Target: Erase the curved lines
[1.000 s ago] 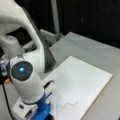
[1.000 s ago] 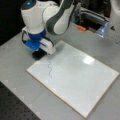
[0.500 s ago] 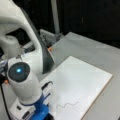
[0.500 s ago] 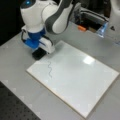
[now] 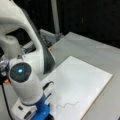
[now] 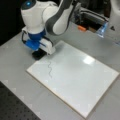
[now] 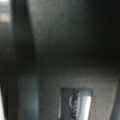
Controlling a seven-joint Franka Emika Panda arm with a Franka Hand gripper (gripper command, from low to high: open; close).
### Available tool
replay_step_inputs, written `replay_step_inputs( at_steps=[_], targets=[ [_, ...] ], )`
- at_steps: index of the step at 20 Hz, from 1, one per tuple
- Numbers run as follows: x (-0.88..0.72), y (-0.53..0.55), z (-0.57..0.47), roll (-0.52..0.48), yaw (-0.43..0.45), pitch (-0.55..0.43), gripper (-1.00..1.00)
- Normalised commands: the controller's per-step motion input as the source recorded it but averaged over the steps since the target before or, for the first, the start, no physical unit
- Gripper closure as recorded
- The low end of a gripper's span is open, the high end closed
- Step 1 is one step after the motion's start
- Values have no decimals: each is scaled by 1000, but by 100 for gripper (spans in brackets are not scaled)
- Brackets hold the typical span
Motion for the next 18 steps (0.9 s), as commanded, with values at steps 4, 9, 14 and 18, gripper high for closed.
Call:
replay_step_inputs(
  at_steps=[4, 9, 14, 18],
  targets=[
    [-142, 9, -109, 83, -46, -223, 100],
    [-161, -12, -97, 78, -35, -212, 100],
    [-181, -28, -76, 69, -32, -202, 100],
    [-185, -18, -40, 71, -25, -184, 100]
  ],
)
